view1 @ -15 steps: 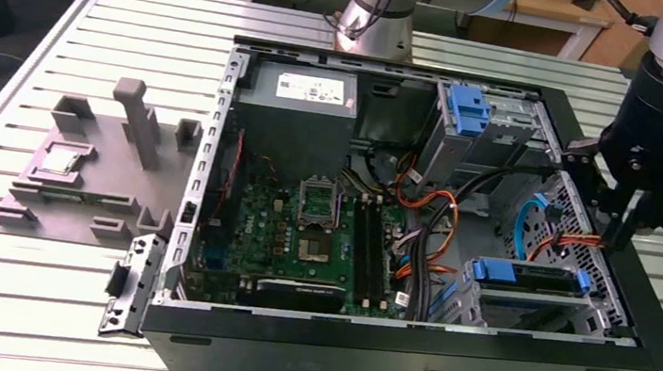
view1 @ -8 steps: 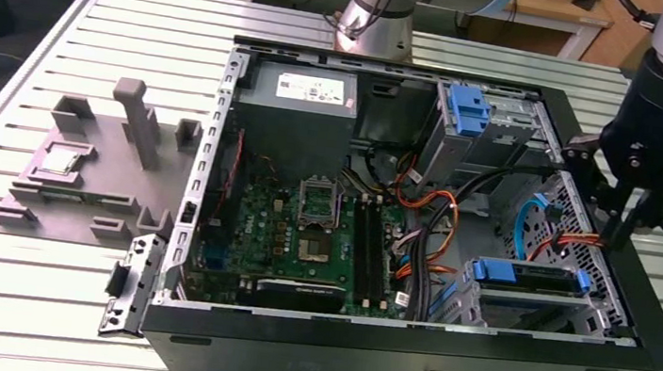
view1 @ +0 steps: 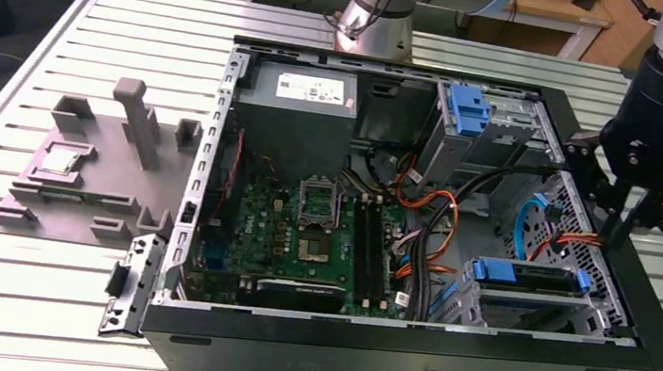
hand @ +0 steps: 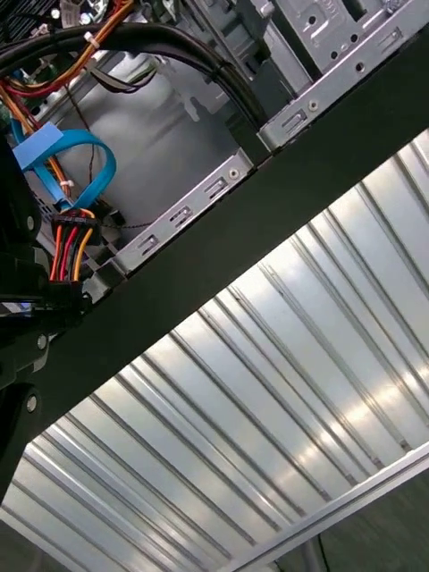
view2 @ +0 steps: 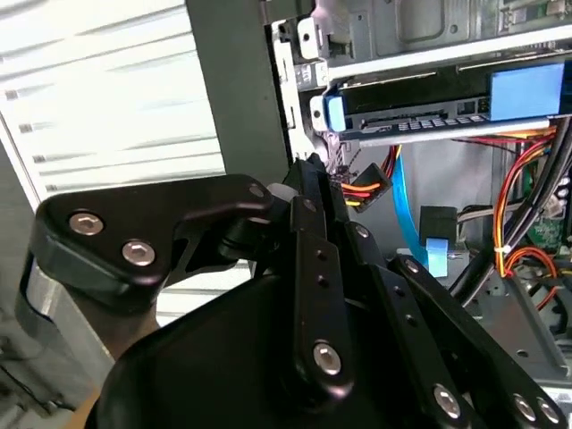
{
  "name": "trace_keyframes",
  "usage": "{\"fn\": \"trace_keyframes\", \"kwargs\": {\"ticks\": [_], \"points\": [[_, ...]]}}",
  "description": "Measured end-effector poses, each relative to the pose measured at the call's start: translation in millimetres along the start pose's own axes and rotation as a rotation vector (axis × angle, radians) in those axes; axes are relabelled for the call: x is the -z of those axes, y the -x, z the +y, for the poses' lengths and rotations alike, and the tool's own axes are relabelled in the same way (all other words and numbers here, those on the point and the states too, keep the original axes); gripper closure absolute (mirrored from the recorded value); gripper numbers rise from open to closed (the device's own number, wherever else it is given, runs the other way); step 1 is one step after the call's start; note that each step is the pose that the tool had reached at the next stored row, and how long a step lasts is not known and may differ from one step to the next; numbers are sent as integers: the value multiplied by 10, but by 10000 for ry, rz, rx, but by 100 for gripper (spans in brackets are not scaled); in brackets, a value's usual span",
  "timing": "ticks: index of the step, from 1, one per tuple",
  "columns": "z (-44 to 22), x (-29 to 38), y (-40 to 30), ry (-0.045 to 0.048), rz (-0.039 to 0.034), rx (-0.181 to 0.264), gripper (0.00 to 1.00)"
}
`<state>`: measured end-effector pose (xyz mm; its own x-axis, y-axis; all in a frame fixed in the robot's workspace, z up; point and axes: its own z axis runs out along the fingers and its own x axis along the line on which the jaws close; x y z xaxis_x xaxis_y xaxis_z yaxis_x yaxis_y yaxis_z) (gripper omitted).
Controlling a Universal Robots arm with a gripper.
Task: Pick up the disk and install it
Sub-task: 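Insert the first disk wire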
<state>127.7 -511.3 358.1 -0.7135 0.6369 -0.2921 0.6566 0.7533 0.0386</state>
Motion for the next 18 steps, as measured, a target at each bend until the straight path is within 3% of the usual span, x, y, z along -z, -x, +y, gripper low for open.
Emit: {"fn": "trace_keyframes", "kwargs": {"ticks": [7,11,13,18], "points": [[0,0,0,-340,-42,-1108,84],[-1,1,0,-451,-17,-1530,84],[-1,1,-1,-450,48,-1692,84],[-4,1,-4,-322,342,-2020,84]]}}
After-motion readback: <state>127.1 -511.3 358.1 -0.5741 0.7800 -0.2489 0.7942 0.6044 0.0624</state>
